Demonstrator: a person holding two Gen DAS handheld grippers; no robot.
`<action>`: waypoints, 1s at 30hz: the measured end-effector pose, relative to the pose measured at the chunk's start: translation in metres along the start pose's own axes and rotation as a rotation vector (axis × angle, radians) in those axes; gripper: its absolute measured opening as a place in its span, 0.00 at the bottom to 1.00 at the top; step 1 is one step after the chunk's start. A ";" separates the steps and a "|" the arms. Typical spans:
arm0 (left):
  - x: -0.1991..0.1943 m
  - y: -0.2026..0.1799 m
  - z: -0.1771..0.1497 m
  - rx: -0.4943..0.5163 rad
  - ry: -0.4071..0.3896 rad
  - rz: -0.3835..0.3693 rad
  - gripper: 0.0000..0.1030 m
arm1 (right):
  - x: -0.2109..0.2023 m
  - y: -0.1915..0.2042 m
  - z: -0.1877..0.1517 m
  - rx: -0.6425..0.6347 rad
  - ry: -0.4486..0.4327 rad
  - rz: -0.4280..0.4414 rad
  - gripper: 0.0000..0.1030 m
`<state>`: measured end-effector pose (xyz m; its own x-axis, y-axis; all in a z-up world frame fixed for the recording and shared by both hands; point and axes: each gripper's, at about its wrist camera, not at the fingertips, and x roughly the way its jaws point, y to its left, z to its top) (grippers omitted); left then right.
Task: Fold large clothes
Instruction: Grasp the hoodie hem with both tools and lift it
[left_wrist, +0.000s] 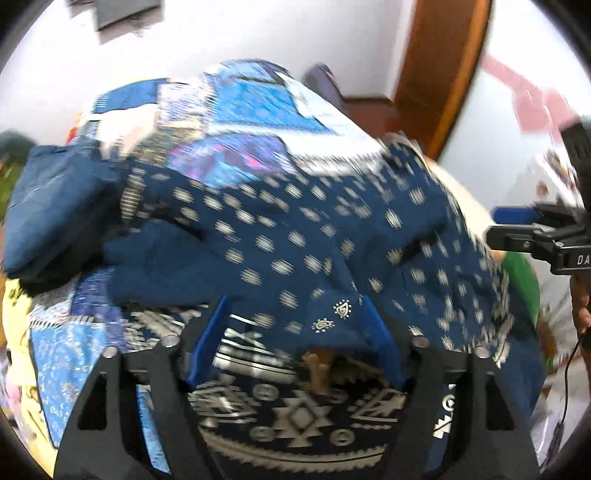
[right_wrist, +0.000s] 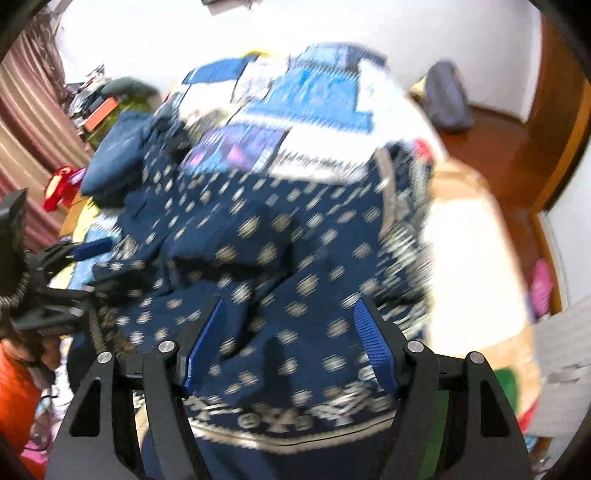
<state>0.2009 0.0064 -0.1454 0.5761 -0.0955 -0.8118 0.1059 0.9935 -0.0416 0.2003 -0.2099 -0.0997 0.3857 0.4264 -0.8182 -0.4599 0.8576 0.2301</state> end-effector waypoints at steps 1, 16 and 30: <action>-0.007 0.010 0.004 -0.033 -0.027 0.014 0.82 | -0.003 -0.004 0.005 0.005 -0.016 -0.016 0.66; 0.039 0.156 -0.016 -0.444 0.058 0.093 0.93 | 0.045 -0.093 0.028 0.275 0.016 -0.050 0.66; 0.101 0.152 0.003 -0.373 0.085 -0.026 0.78 | 0.113 -0.114 0.042 0.271 0.061 0.040 0.44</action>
<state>0.2779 0.1478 -0.2319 0.5059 -0.1314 -0.8525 -0.1913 0.9467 -0.2594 0.3298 -0.2473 -0.1962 0.3186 0.4502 -0.8342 -0.2402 0.8896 0.3884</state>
